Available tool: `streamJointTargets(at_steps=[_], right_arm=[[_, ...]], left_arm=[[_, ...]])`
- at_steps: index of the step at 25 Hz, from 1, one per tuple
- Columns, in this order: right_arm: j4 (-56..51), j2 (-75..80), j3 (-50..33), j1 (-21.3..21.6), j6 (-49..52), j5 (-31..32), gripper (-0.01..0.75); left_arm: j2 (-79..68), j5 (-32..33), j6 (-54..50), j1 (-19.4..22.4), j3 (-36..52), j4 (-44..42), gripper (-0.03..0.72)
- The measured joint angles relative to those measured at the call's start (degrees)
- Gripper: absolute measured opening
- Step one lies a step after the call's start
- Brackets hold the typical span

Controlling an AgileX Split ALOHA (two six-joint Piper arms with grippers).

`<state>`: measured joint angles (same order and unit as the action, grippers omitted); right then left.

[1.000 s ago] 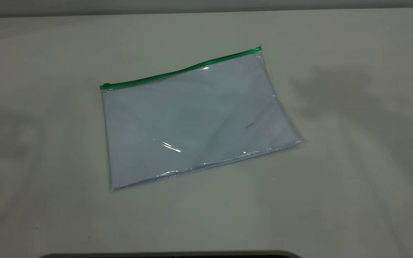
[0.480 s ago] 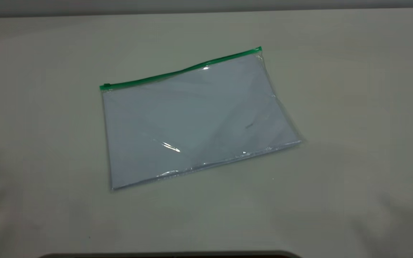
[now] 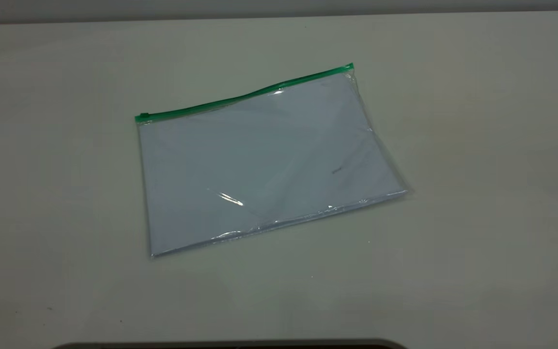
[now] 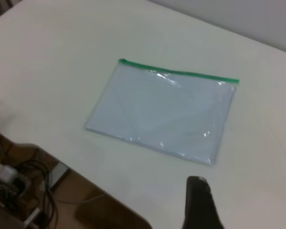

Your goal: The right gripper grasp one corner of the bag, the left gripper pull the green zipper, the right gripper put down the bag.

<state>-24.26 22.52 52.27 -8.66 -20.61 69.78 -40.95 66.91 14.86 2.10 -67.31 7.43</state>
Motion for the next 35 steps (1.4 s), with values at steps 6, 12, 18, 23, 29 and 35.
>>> streamJointTargets(at_steps=[6, 12, 18, 23, 29, 35], right_arm=[[5.11, -9.29, -8.77, 0.0, 0.8, -0.03, 0.524], [10.78, -16.02, -16.86, 0.0, 1.17, -1.5, 0.524], [14.12, -20.85, -22.08, 0.0, 2.78, -3.55, 0.524], [14.76, -23.43, -24.48, 0.0, 5.54, -4.26, 0.524], [14.92, -23.44, -24.57, 0.0, 5.98, -4.35, 0.524], [14.92, -23.44, -24.57, 0.0, 5.98, -4.35, 0.524]], left_arm=[[13.14, 0.0, -2.07, 0.0, 14.44, 1.08, 0.551], [23.32, 0.0, -2.19, 0.0, 25.41, 1.2, 0.551], [31.22, 0.0, -2.19, 0.0, 32.59, 1.25, 0.551], [33.32, 0.0, -2.19, 0.0, 35.79, 1.31, 0.551], [33.34, -0.21, -2.23, 0.0, 37.34, 2.43, 0.551], [33.34, -0.93, -2.47, 0.0, 38.96, 0.87, 0.551]])
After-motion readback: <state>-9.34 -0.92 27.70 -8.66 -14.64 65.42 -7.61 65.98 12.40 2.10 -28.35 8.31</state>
